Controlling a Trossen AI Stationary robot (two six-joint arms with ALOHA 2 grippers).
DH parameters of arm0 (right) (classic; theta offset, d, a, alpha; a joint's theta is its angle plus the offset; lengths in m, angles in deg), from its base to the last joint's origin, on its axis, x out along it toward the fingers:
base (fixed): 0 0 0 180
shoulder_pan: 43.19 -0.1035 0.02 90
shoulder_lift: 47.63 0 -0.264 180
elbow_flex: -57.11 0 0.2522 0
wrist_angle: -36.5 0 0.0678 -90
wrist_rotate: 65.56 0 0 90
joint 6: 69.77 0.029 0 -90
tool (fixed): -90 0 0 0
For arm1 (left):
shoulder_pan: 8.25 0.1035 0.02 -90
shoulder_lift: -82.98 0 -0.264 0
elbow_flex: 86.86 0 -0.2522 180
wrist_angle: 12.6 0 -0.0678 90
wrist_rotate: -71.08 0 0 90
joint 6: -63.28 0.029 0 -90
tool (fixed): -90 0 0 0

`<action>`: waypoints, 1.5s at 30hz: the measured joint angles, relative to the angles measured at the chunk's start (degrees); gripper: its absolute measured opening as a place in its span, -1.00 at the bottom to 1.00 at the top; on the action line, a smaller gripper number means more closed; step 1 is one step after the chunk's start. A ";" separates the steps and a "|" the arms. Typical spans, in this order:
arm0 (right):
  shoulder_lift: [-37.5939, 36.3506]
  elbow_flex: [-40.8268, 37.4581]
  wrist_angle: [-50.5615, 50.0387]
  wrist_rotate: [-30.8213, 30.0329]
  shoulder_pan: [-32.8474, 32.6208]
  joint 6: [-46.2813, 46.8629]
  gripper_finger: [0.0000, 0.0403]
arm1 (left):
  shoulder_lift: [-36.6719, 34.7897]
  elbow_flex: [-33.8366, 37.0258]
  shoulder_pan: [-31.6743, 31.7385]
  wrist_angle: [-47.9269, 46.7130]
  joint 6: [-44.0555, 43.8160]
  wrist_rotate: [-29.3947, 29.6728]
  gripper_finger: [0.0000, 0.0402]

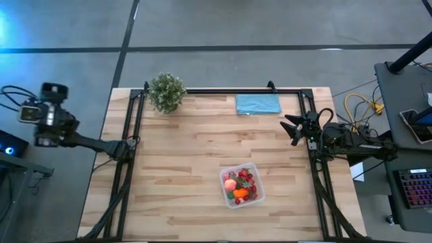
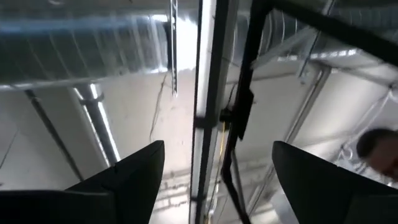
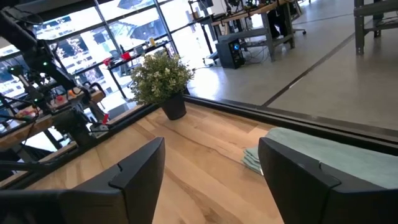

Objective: Pick and placing Produce into tupperware
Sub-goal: Return to Home Position

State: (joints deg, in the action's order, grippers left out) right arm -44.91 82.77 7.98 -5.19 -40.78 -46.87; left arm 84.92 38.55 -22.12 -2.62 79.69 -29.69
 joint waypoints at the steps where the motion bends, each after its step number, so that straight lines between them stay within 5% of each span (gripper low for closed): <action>1: 0.00 0.00 0.00 0.00 0.01 0.00 0.24 | 0.01 0.29 0.49 -0.21 0.69 0.01 0.41; 7: 0.00 0.00 0.02 0.01 0.01 0.01 0.22 | 1.90 -1.10 7.10 2.29 3.44 7.24 0.41; 22: 0.00 0.00 0.03 0.00 0.01 0.00 0.24 | 7.02 -0.38 25.50 -0.61 -10.21 6.80 0.41; 26: 0.00 0.00 0.04 0.01 0.01 0.02 0.22 | 6.40 -0.49 27.15 -7.50 -13.17 7.60 0.41; 33: 0.00 0.00 0.02 0.00 0.01 -0.01 0.22 | 3.66 -0.22 27.28 -33.06 -21.81 19.02 0.41; 40: 0.00 0.00 0.02 0.00 0.01 0.02 0.22 | 2.66 3.36 27.28 -30.90 -22.05 6.09 0.41; 45: 0.00 0.00 0.02 0.02 0.01 0.02 0.22 | 0.22 7.35 27.26 -27.47 -22.46 3.83 0.41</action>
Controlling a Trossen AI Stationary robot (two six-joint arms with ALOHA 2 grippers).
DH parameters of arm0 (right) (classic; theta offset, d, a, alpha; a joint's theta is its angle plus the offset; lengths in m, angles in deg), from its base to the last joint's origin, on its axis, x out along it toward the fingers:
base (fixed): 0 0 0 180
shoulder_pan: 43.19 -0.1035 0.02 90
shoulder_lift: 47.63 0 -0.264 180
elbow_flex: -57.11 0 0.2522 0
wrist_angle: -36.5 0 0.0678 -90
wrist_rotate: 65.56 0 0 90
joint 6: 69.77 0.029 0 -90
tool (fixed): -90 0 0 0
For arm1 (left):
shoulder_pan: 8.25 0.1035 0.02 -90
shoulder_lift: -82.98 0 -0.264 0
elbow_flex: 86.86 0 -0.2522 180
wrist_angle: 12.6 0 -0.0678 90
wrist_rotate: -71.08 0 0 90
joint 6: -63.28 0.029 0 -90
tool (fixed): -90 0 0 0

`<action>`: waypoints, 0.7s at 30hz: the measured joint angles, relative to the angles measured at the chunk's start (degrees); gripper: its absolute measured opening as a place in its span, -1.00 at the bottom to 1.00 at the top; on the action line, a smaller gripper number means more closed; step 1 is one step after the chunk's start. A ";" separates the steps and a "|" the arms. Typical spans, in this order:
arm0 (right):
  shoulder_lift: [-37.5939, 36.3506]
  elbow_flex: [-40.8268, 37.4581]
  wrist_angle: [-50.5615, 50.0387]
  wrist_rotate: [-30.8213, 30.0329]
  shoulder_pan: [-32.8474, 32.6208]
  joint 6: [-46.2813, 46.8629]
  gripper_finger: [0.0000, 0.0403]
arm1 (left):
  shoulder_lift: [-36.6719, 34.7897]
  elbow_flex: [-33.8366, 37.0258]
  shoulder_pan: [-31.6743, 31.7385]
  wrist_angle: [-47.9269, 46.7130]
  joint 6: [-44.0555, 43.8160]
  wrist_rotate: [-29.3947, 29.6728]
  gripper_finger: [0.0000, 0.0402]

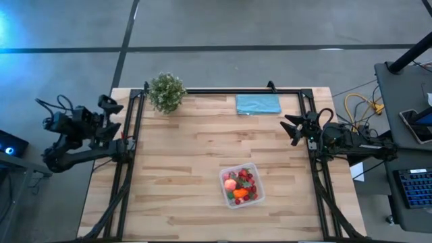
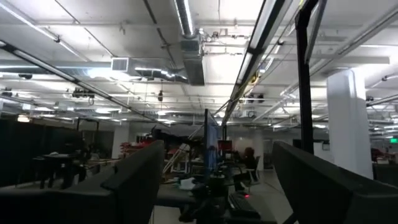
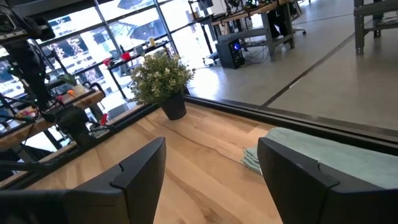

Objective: Pick and placing Produce into tupperware
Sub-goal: Return to Home Position

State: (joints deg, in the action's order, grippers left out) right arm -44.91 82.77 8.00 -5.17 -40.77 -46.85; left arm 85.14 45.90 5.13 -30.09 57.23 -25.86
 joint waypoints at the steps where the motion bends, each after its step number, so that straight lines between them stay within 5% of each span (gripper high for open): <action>1: 0.00 0.00 0.00 -0.02 0.00 0.00 0.22 | -0.29 1.01 0.00 1.06 -0.59 0.02 0.41; 10: 0.02 0.00 0.00 -0.02 0.00 -0.02 0.22 | 0.11 7.96 0.00 5.95 -1.33 -0.13 0.41; 21: 0.00 0.00 0.00 -0.02 -0.01 -0.01 0.22 | -0.38 23.69 0.00 23.48 -2.59 -0.13 0.41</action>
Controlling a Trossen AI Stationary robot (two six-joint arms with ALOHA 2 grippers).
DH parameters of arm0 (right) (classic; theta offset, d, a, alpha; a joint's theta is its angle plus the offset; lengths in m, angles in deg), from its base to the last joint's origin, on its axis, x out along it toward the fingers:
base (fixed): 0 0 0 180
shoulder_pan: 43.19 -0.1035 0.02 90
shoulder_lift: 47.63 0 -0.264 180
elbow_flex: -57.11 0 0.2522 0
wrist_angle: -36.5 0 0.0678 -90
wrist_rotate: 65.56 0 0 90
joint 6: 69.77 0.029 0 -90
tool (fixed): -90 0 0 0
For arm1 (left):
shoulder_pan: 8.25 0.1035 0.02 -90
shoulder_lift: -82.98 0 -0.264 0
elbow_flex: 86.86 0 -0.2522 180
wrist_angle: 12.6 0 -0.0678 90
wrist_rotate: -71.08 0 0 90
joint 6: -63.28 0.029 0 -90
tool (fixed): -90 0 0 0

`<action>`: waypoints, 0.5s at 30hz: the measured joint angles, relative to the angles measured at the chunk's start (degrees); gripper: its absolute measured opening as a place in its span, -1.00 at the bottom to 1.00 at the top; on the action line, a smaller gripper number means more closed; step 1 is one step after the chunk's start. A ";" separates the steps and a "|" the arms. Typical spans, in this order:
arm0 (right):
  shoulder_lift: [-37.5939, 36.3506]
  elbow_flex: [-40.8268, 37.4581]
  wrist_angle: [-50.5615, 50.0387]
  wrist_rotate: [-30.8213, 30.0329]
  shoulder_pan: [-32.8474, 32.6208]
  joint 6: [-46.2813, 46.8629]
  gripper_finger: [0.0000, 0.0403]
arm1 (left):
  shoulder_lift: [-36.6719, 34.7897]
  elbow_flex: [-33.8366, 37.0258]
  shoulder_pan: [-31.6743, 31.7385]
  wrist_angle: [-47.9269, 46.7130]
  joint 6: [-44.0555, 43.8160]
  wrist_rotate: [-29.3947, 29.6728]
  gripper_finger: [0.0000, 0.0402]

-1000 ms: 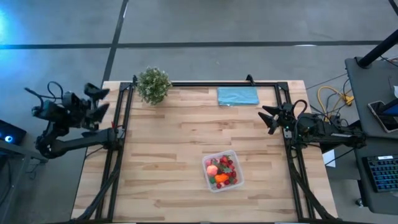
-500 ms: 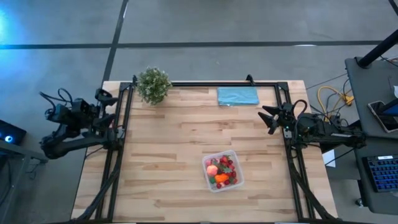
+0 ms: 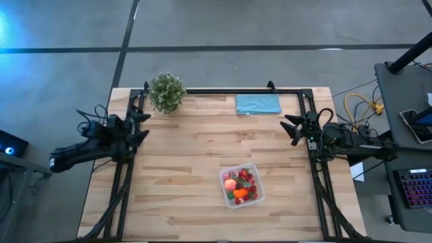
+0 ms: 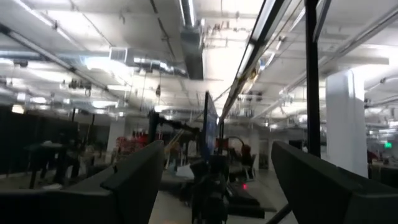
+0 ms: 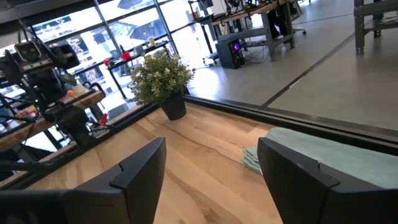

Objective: Pick and placing Produce into tupperware
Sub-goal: Return to Home Position

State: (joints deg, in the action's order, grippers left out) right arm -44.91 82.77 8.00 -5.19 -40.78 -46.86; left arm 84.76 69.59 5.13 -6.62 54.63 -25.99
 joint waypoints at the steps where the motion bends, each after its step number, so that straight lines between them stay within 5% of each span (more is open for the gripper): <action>1: 0.00 0.00 0.00 0.00 0.00 0.00 0.22 | 0.00 1.66 0.00 3.10 0.01 0.00 0.41; 6: -0.01 0.00 0.02 0.01 0.01 0.00 0.22 | 0.07 9.31 0.00 16.69 0.46 -0.02 0.41; 15: 0.00 0.00 0.00 0.00 0.00 0.00 0.22 | 0.55 9.30 0.02 11.58 0.43 -0.02 0.41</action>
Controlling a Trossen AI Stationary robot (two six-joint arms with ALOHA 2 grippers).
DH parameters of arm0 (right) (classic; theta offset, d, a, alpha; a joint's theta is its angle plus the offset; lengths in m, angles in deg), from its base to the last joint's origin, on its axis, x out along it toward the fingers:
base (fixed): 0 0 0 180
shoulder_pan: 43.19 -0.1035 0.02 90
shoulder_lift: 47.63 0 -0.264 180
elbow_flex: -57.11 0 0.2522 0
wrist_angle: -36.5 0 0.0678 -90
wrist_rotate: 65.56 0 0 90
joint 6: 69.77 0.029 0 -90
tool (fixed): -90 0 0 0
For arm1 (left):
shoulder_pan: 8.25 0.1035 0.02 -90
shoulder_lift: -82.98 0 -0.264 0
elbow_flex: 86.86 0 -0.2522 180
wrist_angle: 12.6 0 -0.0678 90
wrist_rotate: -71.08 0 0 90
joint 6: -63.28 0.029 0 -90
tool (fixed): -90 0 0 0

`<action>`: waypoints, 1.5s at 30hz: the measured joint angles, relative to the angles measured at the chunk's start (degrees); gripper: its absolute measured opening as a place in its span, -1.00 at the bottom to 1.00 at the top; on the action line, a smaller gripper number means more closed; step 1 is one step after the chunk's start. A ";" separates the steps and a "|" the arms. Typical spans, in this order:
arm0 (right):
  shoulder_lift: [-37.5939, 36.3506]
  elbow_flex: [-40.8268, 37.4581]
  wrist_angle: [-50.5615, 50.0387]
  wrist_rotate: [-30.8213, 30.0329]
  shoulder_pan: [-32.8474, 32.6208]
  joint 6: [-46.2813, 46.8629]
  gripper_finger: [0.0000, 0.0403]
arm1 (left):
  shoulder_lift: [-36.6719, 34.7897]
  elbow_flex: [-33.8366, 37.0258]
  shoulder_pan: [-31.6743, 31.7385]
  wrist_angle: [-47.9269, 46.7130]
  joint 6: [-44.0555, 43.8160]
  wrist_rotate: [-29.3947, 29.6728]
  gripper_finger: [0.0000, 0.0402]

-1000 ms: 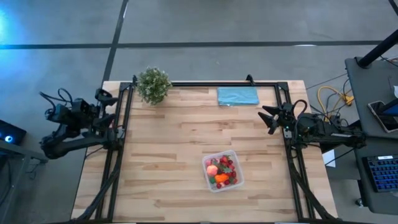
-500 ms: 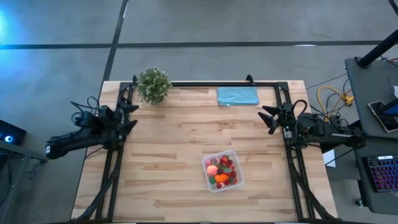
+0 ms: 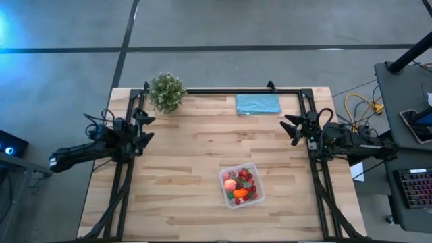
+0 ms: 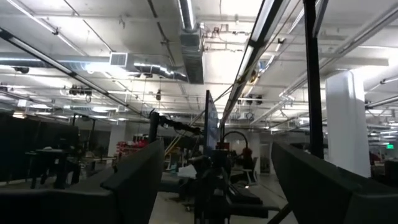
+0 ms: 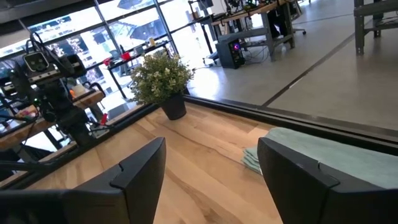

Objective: Pick and placing Produce into tupperware
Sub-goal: Return to Home Position

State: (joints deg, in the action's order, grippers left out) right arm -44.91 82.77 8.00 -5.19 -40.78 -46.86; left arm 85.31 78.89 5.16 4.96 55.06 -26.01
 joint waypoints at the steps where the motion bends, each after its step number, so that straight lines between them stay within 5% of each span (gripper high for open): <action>1: 0.00 0.00 0.00 0.01 0.01 -0.01 0.22 | -0.02 0.00 0.00 -0.51 0.13 0.02 0.41; 14: 0.00 0.00 0.00 0.00 0.00 -0.01 0.23 | 0.37 0.07 0.00 -9.94 26.62 0.36 0.41; 38: 0.00 0.00 0.00 0.00 0.00 0.00 0.23 | 0.65 -0.07 0.09 -3.33 26.58 2.86 0.41; 45: 0.00 0.00 0.00 0.00 0.01 -0.02 0.22 | 1.13 -0.02 0.09 -19.57 16.56 4.63 0.41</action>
State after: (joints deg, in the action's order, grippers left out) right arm -44.91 82.77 8.00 -5.19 -40.77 -46.88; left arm 86.44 78.87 5.24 -14.61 71.62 -21.38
